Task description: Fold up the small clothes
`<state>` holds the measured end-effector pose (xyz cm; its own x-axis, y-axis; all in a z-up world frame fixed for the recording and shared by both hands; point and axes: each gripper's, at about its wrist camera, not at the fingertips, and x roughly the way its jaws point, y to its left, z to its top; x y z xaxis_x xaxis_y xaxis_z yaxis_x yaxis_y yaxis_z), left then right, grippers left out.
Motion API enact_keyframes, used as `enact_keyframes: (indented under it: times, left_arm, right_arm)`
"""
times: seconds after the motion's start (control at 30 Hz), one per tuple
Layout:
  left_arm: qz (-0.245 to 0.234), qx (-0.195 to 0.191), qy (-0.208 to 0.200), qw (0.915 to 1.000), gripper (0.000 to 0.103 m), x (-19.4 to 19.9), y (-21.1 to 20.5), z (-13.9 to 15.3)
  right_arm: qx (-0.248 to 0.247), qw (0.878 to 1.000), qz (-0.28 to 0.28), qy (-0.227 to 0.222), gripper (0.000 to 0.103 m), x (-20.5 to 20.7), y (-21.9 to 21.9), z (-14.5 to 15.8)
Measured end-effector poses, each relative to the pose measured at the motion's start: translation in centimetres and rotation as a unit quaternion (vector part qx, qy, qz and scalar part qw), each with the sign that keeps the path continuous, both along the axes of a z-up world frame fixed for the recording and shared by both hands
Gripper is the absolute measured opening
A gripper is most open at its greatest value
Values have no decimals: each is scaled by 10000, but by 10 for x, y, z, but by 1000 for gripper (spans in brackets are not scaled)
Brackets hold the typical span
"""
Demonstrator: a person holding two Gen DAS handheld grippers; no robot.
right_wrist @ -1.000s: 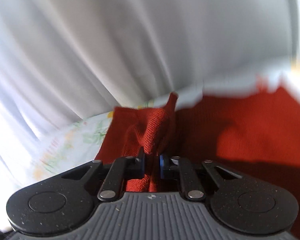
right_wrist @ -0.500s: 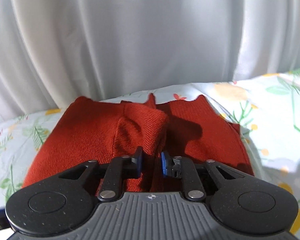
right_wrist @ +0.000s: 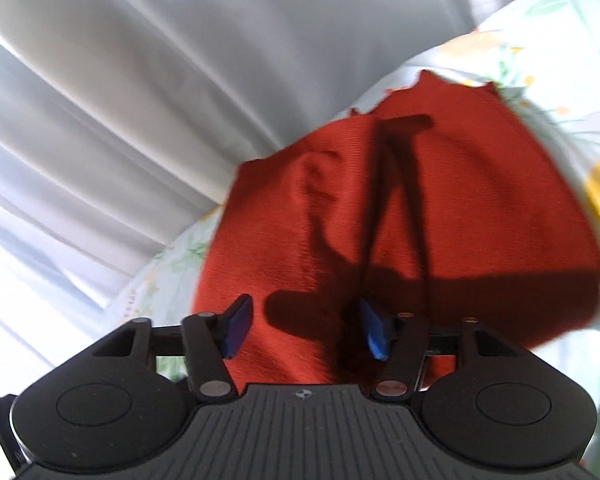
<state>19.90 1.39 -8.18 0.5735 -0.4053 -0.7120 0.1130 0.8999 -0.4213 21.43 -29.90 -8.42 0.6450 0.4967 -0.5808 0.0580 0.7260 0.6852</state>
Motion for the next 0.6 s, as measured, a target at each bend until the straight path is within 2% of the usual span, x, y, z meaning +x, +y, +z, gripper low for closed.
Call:
enact_keyframes:
  times: [0.03,0.07,0.1,0.17,0.23,0.3,0.33,0.43,0.5,0.57,0.6]
  left_arm:
    - [-9,115,61,9999,81,-1,-5,-2]
    - [4,258,127,9996,81,-2,-11,-3]
    - [15,425,123,9990,81,-2,-16,-3]
    - [119,759,53,9970,81,1,-25,0]
    - [318,834,1,9960,81,6,-28,3]
    - [564,680,9,9961,81,8,-26,5]
    - [696,667,-4,9953,81,8,-24,6]
    - [802,800,127,9935,82,6,-21,1]
    - [798,722,151,9941,81,2,-18,0]
    - [774,650,200,9947,81,1,-17,1]
    - [732,640,218,9950,81,1,-18,3]
  right_arm:
    - [-80,10000,43,21,42,3,3,-1]
    - [-131,9999,73,7,25,6,5,-1]
    - [-103,9999,124,-16,16,6,7,0]
    - [-233,9997,85,-82,14,6,8,5]
    - [-303,9984,-11,-487,13,-1,6,20]
    - [-37,9968,-47,-799,12,-6,-3,31]
    - [-78,9963,-40,-850,12,-6,-6,33]
    - [-1054,9922,251,-622,12,-2,-2,22]
    - [-1054,9926,434,-415,15,-1,-8,9]
    - [-837,9951,277,-436,35,-1,-20,7]
    - [-762,9959,180,-457,38,-1,-26,6]
